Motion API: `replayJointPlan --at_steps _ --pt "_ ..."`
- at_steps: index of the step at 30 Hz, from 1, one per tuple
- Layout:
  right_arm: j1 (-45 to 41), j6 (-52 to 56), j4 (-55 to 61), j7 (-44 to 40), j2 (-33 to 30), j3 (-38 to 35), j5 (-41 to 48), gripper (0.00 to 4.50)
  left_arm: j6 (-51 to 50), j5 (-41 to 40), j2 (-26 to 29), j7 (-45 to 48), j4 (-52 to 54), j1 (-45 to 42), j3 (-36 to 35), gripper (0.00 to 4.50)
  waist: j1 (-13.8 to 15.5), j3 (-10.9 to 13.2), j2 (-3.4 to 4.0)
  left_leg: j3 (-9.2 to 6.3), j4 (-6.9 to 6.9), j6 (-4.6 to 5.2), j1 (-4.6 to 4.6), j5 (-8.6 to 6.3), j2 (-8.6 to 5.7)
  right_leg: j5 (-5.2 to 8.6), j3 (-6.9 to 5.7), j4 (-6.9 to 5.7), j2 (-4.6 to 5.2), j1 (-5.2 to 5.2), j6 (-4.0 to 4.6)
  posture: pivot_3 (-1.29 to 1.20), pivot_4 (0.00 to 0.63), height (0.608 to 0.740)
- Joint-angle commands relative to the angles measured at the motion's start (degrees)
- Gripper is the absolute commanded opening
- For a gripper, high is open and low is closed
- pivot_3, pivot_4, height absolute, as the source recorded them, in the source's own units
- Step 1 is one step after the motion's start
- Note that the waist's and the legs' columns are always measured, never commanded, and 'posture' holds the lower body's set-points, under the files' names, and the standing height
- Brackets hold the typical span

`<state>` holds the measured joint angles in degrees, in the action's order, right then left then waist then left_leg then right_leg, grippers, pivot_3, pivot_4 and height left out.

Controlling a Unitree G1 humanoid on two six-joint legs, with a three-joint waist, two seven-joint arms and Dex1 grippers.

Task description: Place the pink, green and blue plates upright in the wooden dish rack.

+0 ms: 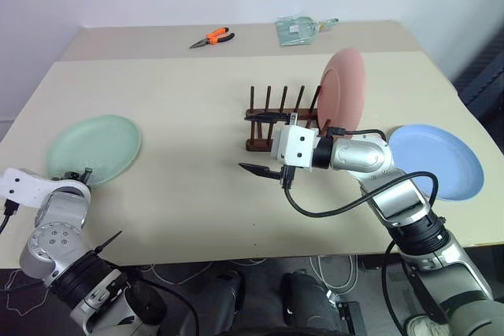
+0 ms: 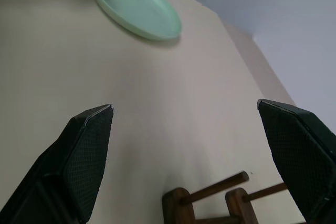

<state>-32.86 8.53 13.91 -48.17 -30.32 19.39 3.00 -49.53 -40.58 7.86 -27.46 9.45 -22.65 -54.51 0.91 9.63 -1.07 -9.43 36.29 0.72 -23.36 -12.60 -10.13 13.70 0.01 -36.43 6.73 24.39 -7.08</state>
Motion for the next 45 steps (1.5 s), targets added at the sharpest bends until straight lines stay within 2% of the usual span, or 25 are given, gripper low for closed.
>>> replayJointPlan --at_steps 1,5,11,14,17,20,24,27,31,34,35,38,40,43,45 --pt "-0.59 0.50 1.90 0.45 0.16 -2.15 0.05 4.50 4.33 1.68 3.46 6.98 4.78 -1.03 9.29 0.12 0.01 0.01 -0.02 0.00 0.00 0.00 0.00 0.00 0.00 0.00 0.00 0.00 0.00 0.00 0.00 0.00 0.150 0.740" --pt "-2.52 -2.77 0.30 3.62 0.88 -1.98 -4.27 4.50 9.88 2.34 4.49 15.00 10.14 -5.68 20.28 0.12 0.00 0.01 -0.03 0.01 0.00 -0.02 -0.02 0.00 0.00 -0.02 0.00 0.02 0.01 0.00 0.04 0.00 0.150 0.740" --pt "-7.48 -9.34 -4.38 8.34 2.14 -0.49 -12.50 4.50 9.98 4.08 4.61 20.64 15.13 -11.13 34.99 0.12 -0.77 0.01 -0.01 0.08 -0.11 0.00 0.00 0.01 0.01 -0.05 0.03 0.06 0.03 0.04 0.06 0.00 0.150 0.740" --pt "-10.52 -13.48 -9.19 12.37 2.43 0.11 -18.45 4.50 10.24 3.82 3.19 22.00 16.39 -12.63 39.48 0.12 -0.97 0.01 0.00 0.07 -0.15 -0.05 0.00 0.05 0.05 -0.05 0.04 0.01 0.01 0.11 0.07 0.00 0.150 0.740" --pt "-11.41 -16.33 -13.14 13.79 1.68 0.36 -21.79 4.50 10.45 2.30 0.44 21.87 16.95 -12.40 40.63 0.12 -0.79 0.02 -0.01 0.06 -0.15 -0.07 0.00 0.06 0.05 -0.06 0.03 0.01 -0.04 0.10 0.08 0.00 0.150 0.740" --pt "-10.80 -18.41 -15.08 14.41 0.65 0.26 -24.25 3.66 10.09 2.24 -0.81 21.83 17.20 -11.40 41.49 0.00 -0.64 0.02 -0.01 0.07 -0.15 -0.07 0.00 0.06 0.05 -0.06 0.04 0.02 -0.05 0.10 0.08 0.00 0.150 0.740" --pt "-10.43 -19.36 -15.31 15.19 0.71 -0.14 -26.00 1.62 9.92 1.32 -1.56 22.18 17.48 -10.46 41.44 0.00 -0.62 0.02 -0.01 0.07 -0.14 -0.07 0.00 0.07 0.05 -0.06 0.04 0.02 -0.06 0.10 0.08 0.00 0.150 0.740" --pt "-10.34 -20.57 -15.21 16.07 0.87 -0.12 -27.60 0.11 9.84 -0.92 -2.55 21.96 17.12 -10.23 39.82 1.07 -0.52 0.02 -0.01 0.06 -0.13 -0.07 0.00 0.07 0.05 -0.06 0.04 0.02 -0.07 0.10 0.09 0.00 0.150 0.740" --pt "-9.86 -21.16 -14.65 17.54 1.12 -0.09 -29.50 0.00 12.99 -2.26 -3.55 19.89 17.06 -11.46 36.22 3.06 -0.22 0.03 -0.02 0.06 -0.11 -0.07 -0.01 0.07 0.04 -0.06 0.04 0.03 -0.06 0.08 0.09 0.00 0.150 0.740" --pt "-9.21 -20.95 -14.04 18.41 1.13 -0.54 -29.88 0.00 16.50 -1.28 -2.23 19.11 16.55 -12.44 33.31 3.06 -0.31 0.03 -0.02 0.07 -0.13 -0.08 -0.01 0.08 0.05 -0.06 0.05 0.02 -0.06 0.10 0.09 0.00 0.150 0.740" --pt "-8.88 -20.73 -13.79 18.74 1.21 -0.98 -29.57 0.00 17.47 -0.53 -1.45 19.20 16.29 -12.47 32.68 3.06 -0.29 0.03 -0.02 0.06 -0.14 -0.10 -0.01 0.08 0.06 -0.07 0.05 0.02 -0.07 0.10 0.10 0.00 0.150 0.740" --pt "-7.41 -16.74 -10.42 19.52 3.49 -6.79 -21.88 0.00 21.91 8.56 7.15 24.39 14.73 -8.49 33.84 3.06 -0.45 0.04 0.00 0.07 -0.15 -0.10 0.00 0.09 0.06 -0.07 0.06 0.02 -0.09 0.11 0.11 0.00 0.150 0.740" --pt "-6.44 -14.07 -8.00 18.92 4.98 -9.72 -17.25 0.00 24.03 12.28 10.84 27.19 13.94 -5.58 35.68 3.06 -0.32 0.07 0.07 0.09 -0.22 -0.11 0.00 0.10 0.06 -0.07 0.18 0.01 -0.11 0.15 0.12 0.00 0.150 0.740" --pt "-3.17 -2.63 0.43 16.24 9.73 -15.51 -1.51 0.00 27.61 17.46 15.25 34.28 13.14 1.80 40.92 3.06 -0.12 0.06 0.08 0.06 -0.21 -0.11 0.00 0.09 0.06 -0.08 0.20 0.07 -0.19 0.11 0.14 0.00 0.150 0.740" --pt "1.21 7.63 7.42 17.37 13.77 -19.16 9.61 0.00 31.36 20.93 15.71 38.83 12.39 8.23 46.72 3.06 -0.04 0.05 0.10 -0.01 -0.23 -0.08 0.00 0.08 0.06 -0.08 0.22 0.11 -0.21 0.07 0.15 0.00 0.150 0.740"
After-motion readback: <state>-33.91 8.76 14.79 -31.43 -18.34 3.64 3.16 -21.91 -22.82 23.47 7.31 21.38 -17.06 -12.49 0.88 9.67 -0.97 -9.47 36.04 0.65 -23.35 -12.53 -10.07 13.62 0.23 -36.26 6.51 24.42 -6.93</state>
